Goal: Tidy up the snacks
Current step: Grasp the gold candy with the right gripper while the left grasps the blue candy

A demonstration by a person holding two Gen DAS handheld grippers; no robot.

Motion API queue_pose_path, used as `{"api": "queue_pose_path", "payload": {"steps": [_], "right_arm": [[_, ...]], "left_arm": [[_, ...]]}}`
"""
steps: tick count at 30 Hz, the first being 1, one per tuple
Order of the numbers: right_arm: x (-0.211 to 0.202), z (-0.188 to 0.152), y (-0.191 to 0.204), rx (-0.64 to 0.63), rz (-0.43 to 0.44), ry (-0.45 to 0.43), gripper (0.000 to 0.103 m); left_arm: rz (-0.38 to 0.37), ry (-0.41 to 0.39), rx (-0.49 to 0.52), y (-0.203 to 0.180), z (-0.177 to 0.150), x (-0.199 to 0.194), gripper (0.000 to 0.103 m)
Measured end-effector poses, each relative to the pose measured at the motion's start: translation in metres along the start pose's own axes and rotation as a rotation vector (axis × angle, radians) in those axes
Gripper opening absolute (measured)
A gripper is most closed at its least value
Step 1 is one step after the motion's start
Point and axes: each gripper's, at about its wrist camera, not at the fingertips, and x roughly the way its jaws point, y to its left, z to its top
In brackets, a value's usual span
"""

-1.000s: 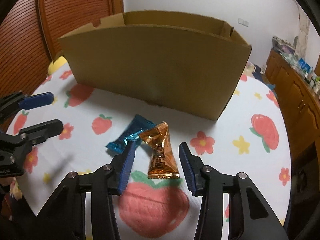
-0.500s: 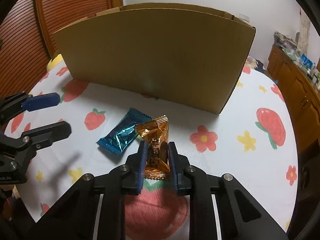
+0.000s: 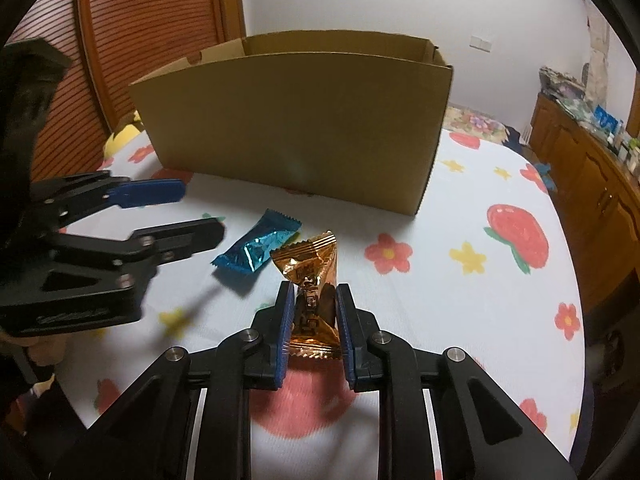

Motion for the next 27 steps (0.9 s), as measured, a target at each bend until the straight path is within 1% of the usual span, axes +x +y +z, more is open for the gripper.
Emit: {"api": "queue_pose_path", "payload": {"steps": [7, 12, 17, 20, 21, 22, 23, 25, 27], "right_arm": [[-0.009, -0.007, -0.007, 0.009, -0.002, -0.013, 0.019], [-0.012, -0.008, -0.008, 0.016, -0.008, -0.022, 0.019], [-0.014, -0.01, -0.007, 0.016, -0.004, -0.025, 0.019], [-0.014, -0.011, -0.007, 0.017, -0.002, -0.028, 0.019], [-0.015, -0.011, -0.007, 0.018, -0.001, -0.029, 0.019], [-0.015, -0.011, -0.007, 0.018, 0.0, -0.03, 0.019], [-0.016, -0.012, -0.006, 0.018, 0.001, -0.03, 0.019], [-0.016, -0.012, -0.006, 0.017, 0.0, -0.03, 0.019], [-0.016, -0.012, -0.006, 0.016, 0.0, -0.03, 0.019]], "left_arm": [[-0.035, 0.028, 0.004, -0.011, 0.005, 0.014, 0.051], [-0.026, 0.056, 0.014, -0.014, 0.005, 0.023, 0.045], [-0.023, 0.079, 0.015, -0.013, 0.001, 0.03, 0.041], [-0.021, 0.085, 0.021, -0.012, -0.001, 0.033, 0.037], [-0.017, 0.082, 0.027, -0.013, -0.001, 0.033, 0.034], [-0.012, 0.08, 0.038, -0.014, -0.002, 0.032, 0.027], [-0.012, 0.078, 0.045, -0.015, -0.002, 0.031, 0.025], [-0.021, 0.073, 0.048, -0.014, -0.003, 0.028, 0.022], [-0.017, 0.066, 0.049, -0.014, -0.004, 0.027, 0.021]]}}
